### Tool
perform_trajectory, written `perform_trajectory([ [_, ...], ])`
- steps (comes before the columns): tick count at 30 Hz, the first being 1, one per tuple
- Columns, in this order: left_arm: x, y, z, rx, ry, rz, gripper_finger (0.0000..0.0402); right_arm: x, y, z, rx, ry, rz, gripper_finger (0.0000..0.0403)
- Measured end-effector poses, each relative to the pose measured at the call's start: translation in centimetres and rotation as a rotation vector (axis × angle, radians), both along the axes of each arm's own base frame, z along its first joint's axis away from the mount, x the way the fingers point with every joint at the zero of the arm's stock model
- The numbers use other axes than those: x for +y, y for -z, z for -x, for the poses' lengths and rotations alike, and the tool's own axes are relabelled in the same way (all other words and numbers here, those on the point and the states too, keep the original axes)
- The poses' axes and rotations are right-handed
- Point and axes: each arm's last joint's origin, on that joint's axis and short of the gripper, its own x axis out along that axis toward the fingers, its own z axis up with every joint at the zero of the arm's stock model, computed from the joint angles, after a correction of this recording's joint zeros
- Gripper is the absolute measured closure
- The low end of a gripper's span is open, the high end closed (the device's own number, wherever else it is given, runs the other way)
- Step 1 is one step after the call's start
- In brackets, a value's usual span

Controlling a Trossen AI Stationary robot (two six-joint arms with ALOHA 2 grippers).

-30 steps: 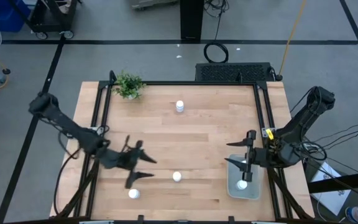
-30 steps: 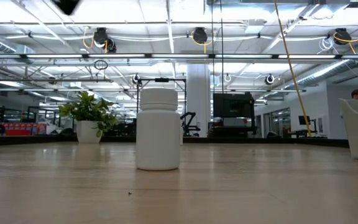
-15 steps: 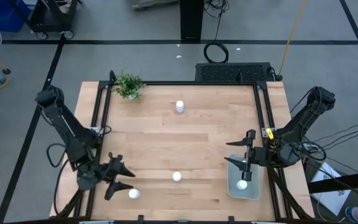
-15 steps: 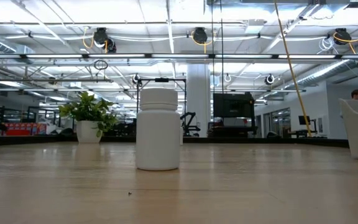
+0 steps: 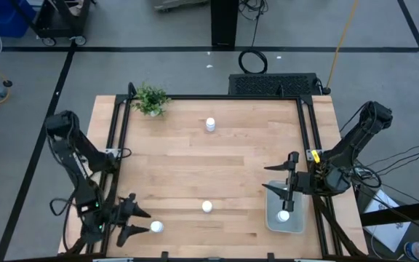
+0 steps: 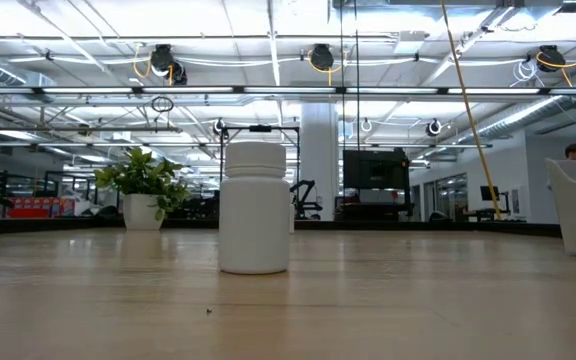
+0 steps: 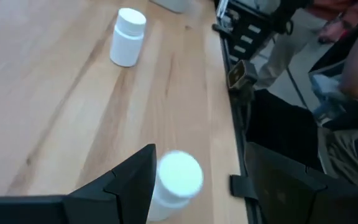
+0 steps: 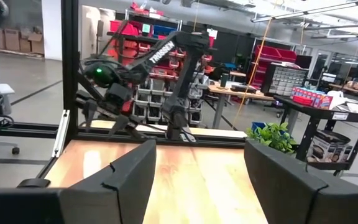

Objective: Pick and place pill bottles into a basket
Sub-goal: Put the white pill bottle into the gray bin

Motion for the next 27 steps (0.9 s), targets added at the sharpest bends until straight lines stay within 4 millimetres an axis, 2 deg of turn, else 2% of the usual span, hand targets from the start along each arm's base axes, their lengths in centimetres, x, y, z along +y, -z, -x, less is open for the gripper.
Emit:
perform_trajectory([
  [7, -1.6, 3.1, 1.5, -0.023, -0.05, -0.025, 0.0151, 0.0, 0.0, 0.0, -0.001, 0.001, 0.0, 0.0165],
  [12, -2.0, 5.1, 1.1, 0.028, -0.072, -0.023, 0.0151, -0.1, 0.0, -0.1, -0.006, 0.008, -0.018, 0.0165],
  [22, -1.9, 6.6, 0.2, 0.216, -0.028, -0.008, 0.0151, -0.3, 0.0, -0.3, -0.006, 0.019, -0.019, 0.0165],
  [27, -1.8, 6.6, 0.1, 0.192, -0.047, -0.018, 0.0151, -0.3, 0.0, -0.3, 0.0, 0.018, -0.015, 0.0165],
])
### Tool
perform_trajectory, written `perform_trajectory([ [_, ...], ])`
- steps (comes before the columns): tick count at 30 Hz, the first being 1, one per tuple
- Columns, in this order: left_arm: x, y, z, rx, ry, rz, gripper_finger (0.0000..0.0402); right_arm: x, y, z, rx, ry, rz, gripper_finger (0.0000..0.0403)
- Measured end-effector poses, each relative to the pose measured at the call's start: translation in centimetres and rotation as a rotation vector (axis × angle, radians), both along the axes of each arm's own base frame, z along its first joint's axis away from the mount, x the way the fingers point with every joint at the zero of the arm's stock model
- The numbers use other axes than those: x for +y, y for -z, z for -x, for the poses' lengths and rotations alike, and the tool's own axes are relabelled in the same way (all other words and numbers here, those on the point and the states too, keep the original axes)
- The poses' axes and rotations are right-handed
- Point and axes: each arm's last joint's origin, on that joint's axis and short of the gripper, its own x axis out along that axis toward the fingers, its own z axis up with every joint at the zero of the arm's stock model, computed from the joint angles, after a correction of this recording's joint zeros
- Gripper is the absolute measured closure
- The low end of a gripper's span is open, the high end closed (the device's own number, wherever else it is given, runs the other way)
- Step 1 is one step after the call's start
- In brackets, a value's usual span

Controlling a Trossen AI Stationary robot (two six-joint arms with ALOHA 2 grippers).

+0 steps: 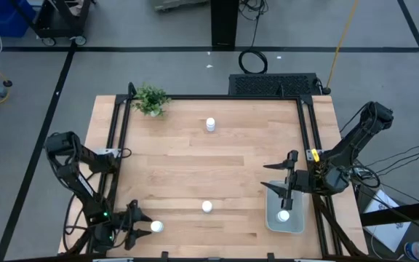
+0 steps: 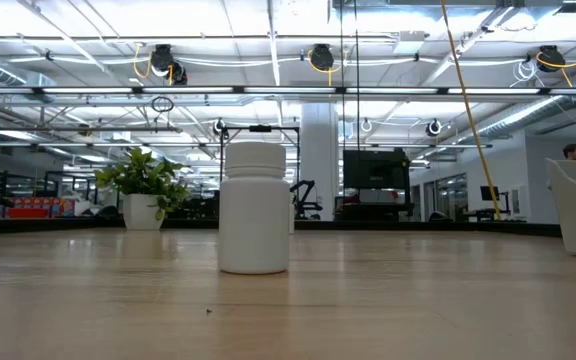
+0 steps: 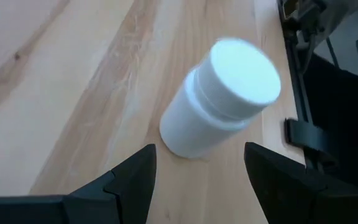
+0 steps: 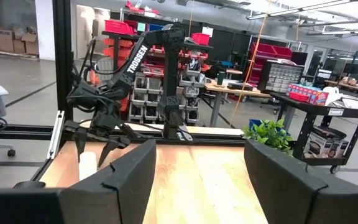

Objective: Pick and place pill bottles into a basket
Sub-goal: Put the white pill bottle into the gray bin

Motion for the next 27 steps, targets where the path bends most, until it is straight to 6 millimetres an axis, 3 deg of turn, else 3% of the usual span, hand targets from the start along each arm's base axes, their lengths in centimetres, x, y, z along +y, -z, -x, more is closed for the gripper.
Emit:
perform_trajectory([
  [6, -0.4, 1.3, -0.4, 0.037, 0.016, 0.006, 0.0151, 0.0, 0.0, 0.0, -0.001, 0.0, -0.002, 0.0165],
  [27, -2.2, 3.7, -2.7, -0.145, -0.055, -0.133, 0.0151, 0.2, 0.2, 0.0, 0.005, -0.075, -0.027, 0.0165],
])
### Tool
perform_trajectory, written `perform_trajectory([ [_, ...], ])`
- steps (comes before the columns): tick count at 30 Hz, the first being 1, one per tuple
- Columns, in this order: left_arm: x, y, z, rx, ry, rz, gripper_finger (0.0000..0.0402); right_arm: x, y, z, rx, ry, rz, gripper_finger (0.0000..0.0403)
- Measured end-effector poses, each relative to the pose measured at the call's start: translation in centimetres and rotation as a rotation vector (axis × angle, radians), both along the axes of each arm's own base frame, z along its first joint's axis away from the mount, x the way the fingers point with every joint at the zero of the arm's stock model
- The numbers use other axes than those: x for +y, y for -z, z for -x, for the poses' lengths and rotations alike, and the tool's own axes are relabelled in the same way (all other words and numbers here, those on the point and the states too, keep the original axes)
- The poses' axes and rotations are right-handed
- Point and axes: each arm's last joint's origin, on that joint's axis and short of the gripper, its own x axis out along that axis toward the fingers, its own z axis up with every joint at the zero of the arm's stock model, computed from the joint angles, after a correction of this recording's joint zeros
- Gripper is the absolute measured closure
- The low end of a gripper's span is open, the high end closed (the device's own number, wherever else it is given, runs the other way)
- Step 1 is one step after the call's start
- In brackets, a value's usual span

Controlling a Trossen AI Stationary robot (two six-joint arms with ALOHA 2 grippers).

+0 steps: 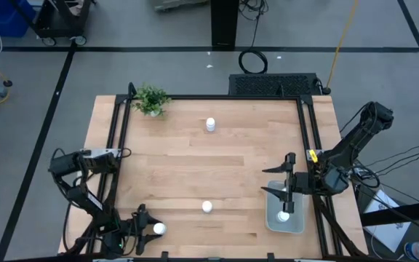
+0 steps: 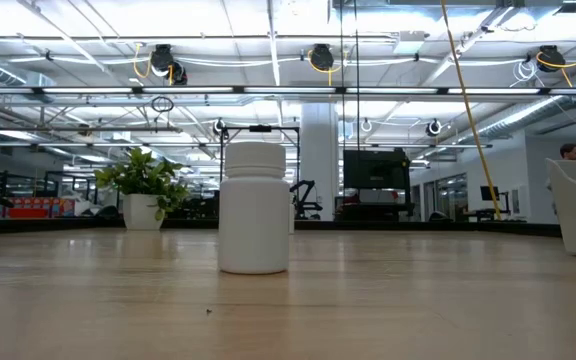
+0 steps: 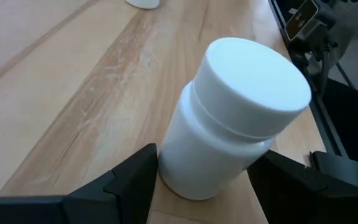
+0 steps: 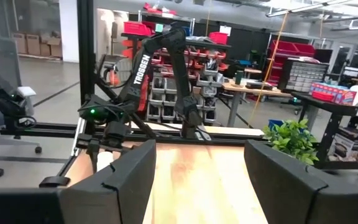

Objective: Pick and place pill bottles into a basket
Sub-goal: Put the white pill bottle into the gray bin

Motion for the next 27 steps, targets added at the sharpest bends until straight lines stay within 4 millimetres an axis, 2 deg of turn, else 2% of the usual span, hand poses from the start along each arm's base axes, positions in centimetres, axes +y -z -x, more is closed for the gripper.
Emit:
perform_trajectory([
  [20, 0.4, 0.1, -1.1, 0.01, -0.007, -0.044, 0.0153, 0.0, 0.0, 0.0, 0.0, 0.003, -0.001, 0.0165],
  [23, 0.4, 0.1, -1.1, 0.006, -0.006, -0.053, 0.0171, 0.0, 0.0, 0.0, 0.0, 0.003, -0.002, 0.0165],
  [27, 0.5, 0.1, -1.3, 0.001, -0.016, -0.056, 0.0217, 0.0, 0.0, 0.0, 0.0, 0.003, -0.002, 0.0165],
])
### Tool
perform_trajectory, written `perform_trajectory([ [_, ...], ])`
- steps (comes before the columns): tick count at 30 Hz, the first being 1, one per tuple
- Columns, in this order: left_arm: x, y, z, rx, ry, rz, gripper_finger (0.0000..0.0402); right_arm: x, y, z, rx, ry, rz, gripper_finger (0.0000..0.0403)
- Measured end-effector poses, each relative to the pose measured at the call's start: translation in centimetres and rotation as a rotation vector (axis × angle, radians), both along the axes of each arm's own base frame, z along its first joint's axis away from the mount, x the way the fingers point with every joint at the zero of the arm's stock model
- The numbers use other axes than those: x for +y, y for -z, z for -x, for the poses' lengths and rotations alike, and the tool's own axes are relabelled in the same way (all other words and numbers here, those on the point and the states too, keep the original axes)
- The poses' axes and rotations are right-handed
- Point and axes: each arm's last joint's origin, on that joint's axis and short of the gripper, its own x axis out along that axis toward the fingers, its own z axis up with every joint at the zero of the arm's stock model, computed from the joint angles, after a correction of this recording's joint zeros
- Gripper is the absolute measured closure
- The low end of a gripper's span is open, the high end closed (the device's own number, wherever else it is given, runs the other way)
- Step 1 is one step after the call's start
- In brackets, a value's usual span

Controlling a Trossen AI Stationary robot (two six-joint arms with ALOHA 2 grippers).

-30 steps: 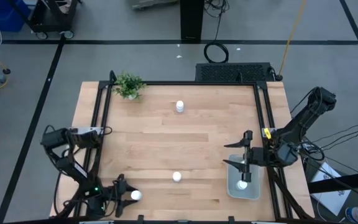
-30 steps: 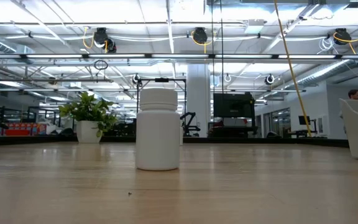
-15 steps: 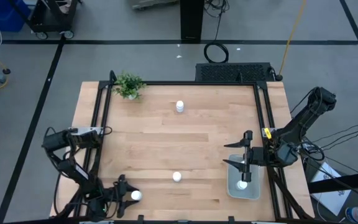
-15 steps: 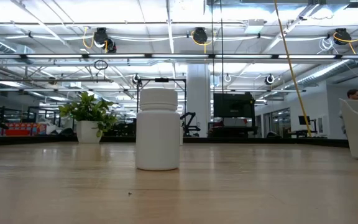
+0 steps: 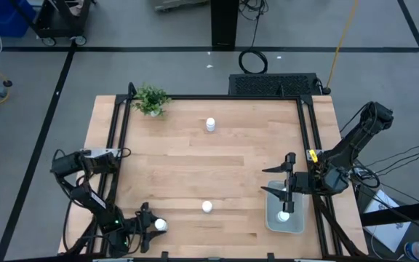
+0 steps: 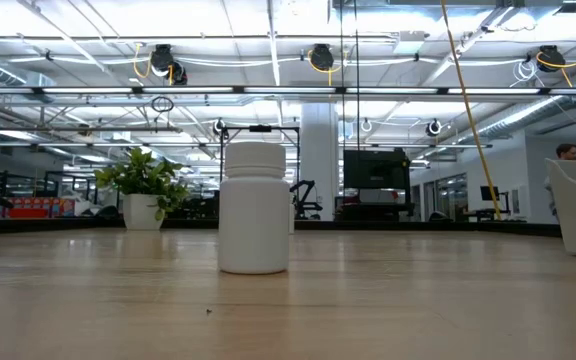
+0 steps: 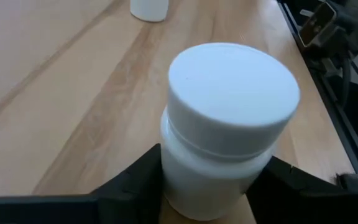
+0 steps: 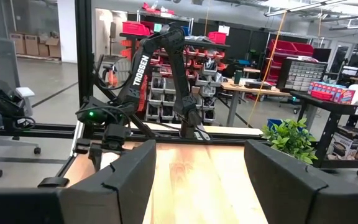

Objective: Pick and place pill bottles into a basket
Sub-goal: Put the white pill bottle into the gray bin

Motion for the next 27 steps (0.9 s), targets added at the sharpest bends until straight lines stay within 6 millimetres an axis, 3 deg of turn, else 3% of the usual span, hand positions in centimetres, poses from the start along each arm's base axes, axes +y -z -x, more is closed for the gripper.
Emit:
perform_trajectory([
  [11, 1.5, -1.1, -2.5, 0.012, -0.058, -0.011, 0.022, 0.0, 0.1, 0.0, 0.004, -0.002, 0.005, 0.0165],
  [16, 3.4, -4.1, -4.7, 0.046, -0.033, -0.025, 0.0204, 0.0, 0.4, 0.0, 0.026, -0.003, 0.015, 0.0165],
  [19, 4.7, -6.3, -6.0, 0.027, 0.02, -0.063, 0.0217, 0.0, 0.4, 0.0, 0.026, -0.003, 0.012, 0.0165],
  [27, 9.9, -11.5, -8.9, 0.034, 0.193, 0.009, 0.0225, 0.1, 0.8, -0.5, 0.045, -0.014, 0.019, 0.0165],
])
